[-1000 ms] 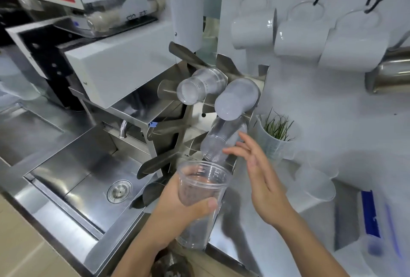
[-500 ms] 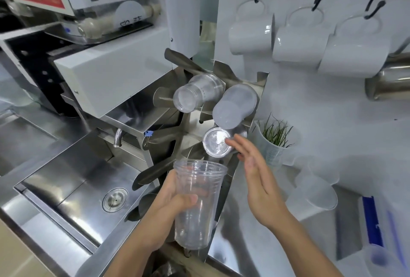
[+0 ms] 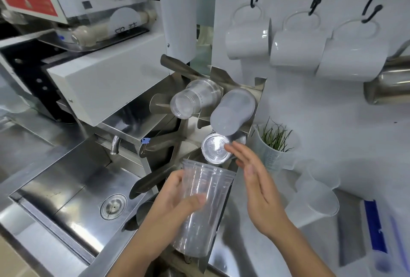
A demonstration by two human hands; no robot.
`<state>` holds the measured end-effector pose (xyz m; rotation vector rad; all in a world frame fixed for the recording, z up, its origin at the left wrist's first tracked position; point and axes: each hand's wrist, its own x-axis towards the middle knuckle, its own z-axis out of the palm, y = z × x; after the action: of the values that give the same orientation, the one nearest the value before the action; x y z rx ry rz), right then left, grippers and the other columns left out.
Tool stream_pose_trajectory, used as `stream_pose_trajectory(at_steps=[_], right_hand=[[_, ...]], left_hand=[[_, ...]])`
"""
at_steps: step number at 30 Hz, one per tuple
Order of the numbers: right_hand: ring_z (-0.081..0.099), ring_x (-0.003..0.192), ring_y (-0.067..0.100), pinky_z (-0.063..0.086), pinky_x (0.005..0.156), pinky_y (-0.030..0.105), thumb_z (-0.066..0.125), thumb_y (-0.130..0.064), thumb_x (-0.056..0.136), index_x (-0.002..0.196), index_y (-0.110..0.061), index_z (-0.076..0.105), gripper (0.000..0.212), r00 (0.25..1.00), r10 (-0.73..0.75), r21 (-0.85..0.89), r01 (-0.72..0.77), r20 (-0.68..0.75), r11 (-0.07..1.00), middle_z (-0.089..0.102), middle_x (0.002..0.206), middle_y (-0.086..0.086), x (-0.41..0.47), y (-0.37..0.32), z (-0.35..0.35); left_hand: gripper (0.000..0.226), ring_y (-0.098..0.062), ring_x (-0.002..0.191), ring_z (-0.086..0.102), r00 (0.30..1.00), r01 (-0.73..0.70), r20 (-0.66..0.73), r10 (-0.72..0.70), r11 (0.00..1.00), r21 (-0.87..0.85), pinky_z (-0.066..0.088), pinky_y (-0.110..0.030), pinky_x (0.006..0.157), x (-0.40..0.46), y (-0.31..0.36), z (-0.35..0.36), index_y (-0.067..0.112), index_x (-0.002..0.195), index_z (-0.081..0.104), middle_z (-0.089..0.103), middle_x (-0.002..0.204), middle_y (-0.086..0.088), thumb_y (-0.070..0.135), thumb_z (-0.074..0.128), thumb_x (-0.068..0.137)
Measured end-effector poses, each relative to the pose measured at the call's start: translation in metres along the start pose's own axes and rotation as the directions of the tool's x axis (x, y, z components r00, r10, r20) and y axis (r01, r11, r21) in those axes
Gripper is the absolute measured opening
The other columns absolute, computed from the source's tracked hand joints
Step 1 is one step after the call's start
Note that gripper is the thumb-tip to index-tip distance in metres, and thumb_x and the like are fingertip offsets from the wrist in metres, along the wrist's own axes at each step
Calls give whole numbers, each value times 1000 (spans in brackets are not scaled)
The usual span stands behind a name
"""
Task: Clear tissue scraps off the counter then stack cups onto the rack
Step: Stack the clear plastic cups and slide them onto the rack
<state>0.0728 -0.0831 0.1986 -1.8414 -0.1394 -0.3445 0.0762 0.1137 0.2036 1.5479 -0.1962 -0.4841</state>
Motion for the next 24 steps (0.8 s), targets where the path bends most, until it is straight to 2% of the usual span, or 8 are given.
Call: stream_pose_trajectory(at_steps=[3, 6, 9, 12, 14, 17, 19, 24], right_hand=[[43, 139, 6, 33, 118, 41, 28, -58, 98, 140, -37, 41, 50, 1000, 4, -4, -4, 9, 1000, 53, 143, -18, -1, -1, 0], [44, 139, 5, 35, 117, 40, 31, -59, 97, 140, -39, 43, 49, 1000, 3, 0, -3, 15, 1000, 53, 143, -18, -1, -3, 0], [41, 141, 5, 35, 116, 45, 38, -62, 93, 142, -37, 43, 55, 999, -6, -49, 7, 33, 999, 50, 147, -16, -3, -5, -1], [27, 147, 1, 29, 120, 44, 48, -74, 81, 146, -41, 35, 74, 997, 26, -144, -15, 74, 990, 36, 156, -20, -6, -7, 0], [14, 149, -4, 21, 120, 34, 54, -81, 70, 151, -43, 21, 96, 992, 46, -211, -20, 118, 977, 20, 161, -25, -10, -9, 0], [-4, 148, -10, 11, 116, 21, 68, -78, 54, 154, -38, 2, 127, 974, 88, -252, -33, 210, 967, -3, 161, -31, -14, -15, 1], [-14, 146, -10, 7, 118, 24, 73, -73, 46, 152, -39, -12, 141, 957, 110, -307, -24, 267, 952, -18, 159, -31, -15, -20, 1], [-21, 144, -11, 8, 118, 24, 82, -69, 48, 149, -40, -21, 147, 956, 134, -406, -16, 263, 914, -31, 155, -31, -16, -22, 3]], left_hand=[[50, -20, 94, 76, 993, -11, -116, 10, 1000, -6, 61, -27, 75, 11, 5, 2, 17, 116, 60, 78, 105, 1, 39, 82, 78], [63, -20, 88, 77, 979, 31, -203, -29, 999, 7, 62, -42, 85, 18, 8, 6, 18, 111, 63, 79, 102, -3, 55, 84, 64], [72, -25, 82, 76, 945, 30, -325, -25, 1000, 9, 60, -43, 84, 23, 12, 10, 15, 102, 65, 79, 93, -7, 68, 83, 56], [71, -30, 76, 74, 912, 40, -406, -62, 997, -63, 60, -48, 78, 29, 15, 14, 11, 97, 65, 76, 92, -13, 66, 80, 54], [68, -20, 69, 69, 907, 42, -416, -71, 996, -79, 59, -50, 78, 30, 14, 16, 11, 91, 64, 71, 86, -10, 68, 82, 58], [63, -12, 62, 67, 884, 13, -467, -36, 999, -52, 56, -43, 73, 32, 14, 17, 13, 84, 64, 71, 89, -16, 66, 83, 56], [62, -14, 60, 69, 875, -16, -483, -2, 999, -34, 58, -39, 68, 33, 16, 16, 13, 85, 63, 71, 92, -21, 63, 85, 57], [35, -28, 63, 74, 881, -77, -468, 62, 997, -13, 56, -26, 52, 35, 21, 10, 6, 86, 63, 65, 85, -26, 35, 80, 79]])
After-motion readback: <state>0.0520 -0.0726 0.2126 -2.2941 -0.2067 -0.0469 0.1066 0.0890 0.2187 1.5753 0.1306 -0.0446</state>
